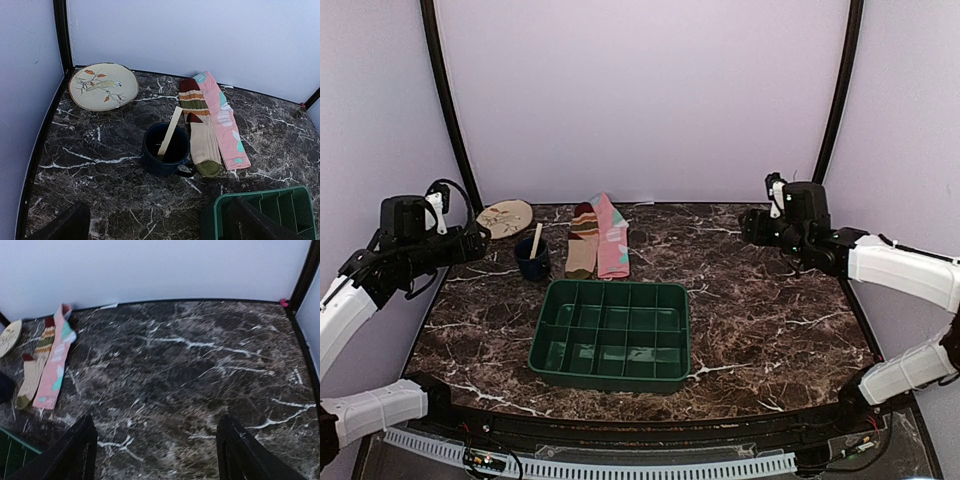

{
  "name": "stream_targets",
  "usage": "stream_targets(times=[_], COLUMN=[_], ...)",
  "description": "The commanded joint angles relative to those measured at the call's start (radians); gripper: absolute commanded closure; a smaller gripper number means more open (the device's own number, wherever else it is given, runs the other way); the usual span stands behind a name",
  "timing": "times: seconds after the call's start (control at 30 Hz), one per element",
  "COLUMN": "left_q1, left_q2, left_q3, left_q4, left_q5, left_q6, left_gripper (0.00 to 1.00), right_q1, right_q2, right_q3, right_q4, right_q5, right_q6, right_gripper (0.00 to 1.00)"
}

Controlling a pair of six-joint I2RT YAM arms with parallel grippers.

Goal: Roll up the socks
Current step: Pick up the bin at the center of the board.

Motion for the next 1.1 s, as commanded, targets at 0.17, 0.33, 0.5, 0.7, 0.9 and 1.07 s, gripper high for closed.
stream_targets(times=[0.17,0.33,0.5,0.7,0.9,1.07], left_q1=[-0.102,-0.182,-0.2,-0.205,-0.207,-0.208], left_q2=[0.062,0.124,0.138,0.122,0.114,0.098], left_q3=[-0.062,-0.055,-0.056,-0.052,-0.045,-0.051], left_q4=[-0.052,-0.073,-0.089,-0.112,-0.131,-0.138], left_q5=[0.014,-0.034,-0.022,-0.014,-0.012,-0.017], left_q6=[-0.036,-0.035,-0.063,-0.06,-0.043,-0.038], left_gripper=[0.01,0.01,0.01,0.01,0.01,0.01], right_q1=[0.331,0.431,0.489,0.514,0.517,0.515], right_q2=[0.148,0.286,0.421,0.526,0.552,0.57], right_q3=[0.154,0.245,0.345,0.429,0.431,0.401], right_q4=[-0.414,-0.489,-0.552,-0.627,-0.655,-0.642], right_q5=[0.144,0.103,0.08,0.056,0.03,-0.001], right_q6=[0.287,0.39,0.469,0.521,0.576,0.607], right_gripper=[0.27,0.27,0.27,0.32,0.53,0.74])
